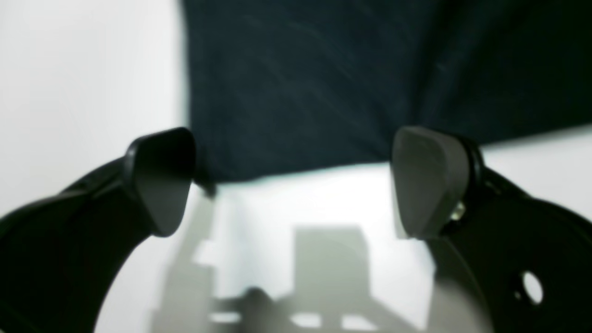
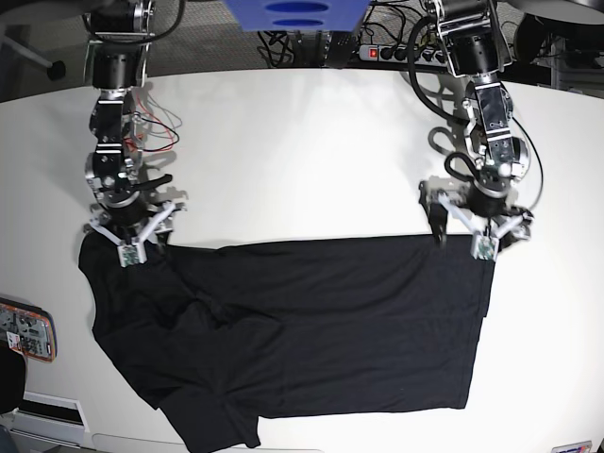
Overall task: Fold the T-shirt properly
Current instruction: 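Lift the held edge back up with both grippers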
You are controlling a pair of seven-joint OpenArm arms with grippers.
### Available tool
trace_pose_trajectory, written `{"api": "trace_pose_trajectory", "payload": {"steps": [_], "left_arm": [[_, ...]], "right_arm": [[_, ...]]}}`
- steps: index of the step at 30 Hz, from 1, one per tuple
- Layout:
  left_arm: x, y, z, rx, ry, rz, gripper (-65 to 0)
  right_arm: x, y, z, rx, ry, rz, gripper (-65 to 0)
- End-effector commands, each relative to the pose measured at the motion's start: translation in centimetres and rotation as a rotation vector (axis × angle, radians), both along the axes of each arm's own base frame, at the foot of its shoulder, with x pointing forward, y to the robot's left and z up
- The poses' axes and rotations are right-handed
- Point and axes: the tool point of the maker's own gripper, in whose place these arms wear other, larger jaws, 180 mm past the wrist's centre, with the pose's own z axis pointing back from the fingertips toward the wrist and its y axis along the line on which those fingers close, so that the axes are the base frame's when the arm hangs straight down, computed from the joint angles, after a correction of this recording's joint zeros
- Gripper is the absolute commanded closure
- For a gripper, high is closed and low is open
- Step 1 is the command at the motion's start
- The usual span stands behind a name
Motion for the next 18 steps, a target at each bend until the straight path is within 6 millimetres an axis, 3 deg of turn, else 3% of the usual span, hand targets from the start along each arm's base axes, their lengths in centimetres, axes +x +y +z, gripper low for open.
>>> {"api": "trace_pose_trajectory", "payload": {"steps": [1, 3, 5, 11, 15, 18], "left_arm": [[2.6, -0.2, 4.3, 0.008, -0.139, -0.006, -65.0], [3.4, -0.2, 6.2, 0.026, -0.173, -0.004, -65.0], [4.0, 0.2, 6.9, 0.044, -0.133, 0.016, -65.0], [5.7, 1.1, 7.5, 0.052, -0.001, 0.073, -65.0], [5.9, 1.2, 6.5, 0.047, 0.087, 0.086, -65.0], [6.1, -0.4, 4.3, 0.057, 0.154, 0.031, -65.0]], "right_arm": [[0.4, -1.5, 1.3, -0.057, 0.008, -0.019, -37.3], [2.6, -1.4, 4.6, -0.078, -0.046, -0.019, -37.3], [4.2, -1.5, 6.7, -0.089, -0.069, -0.030, -37.3], [6.3, -1.2, 8.5, -0.092, -0.057, -0.003, -37.3], [9.4, -1.3, 11.5, -0.085, -0.115, -0.016, -37.3], [10.3, -1.6, 11.2, -0.071, -0.104, -0.024, -37.3]]}}
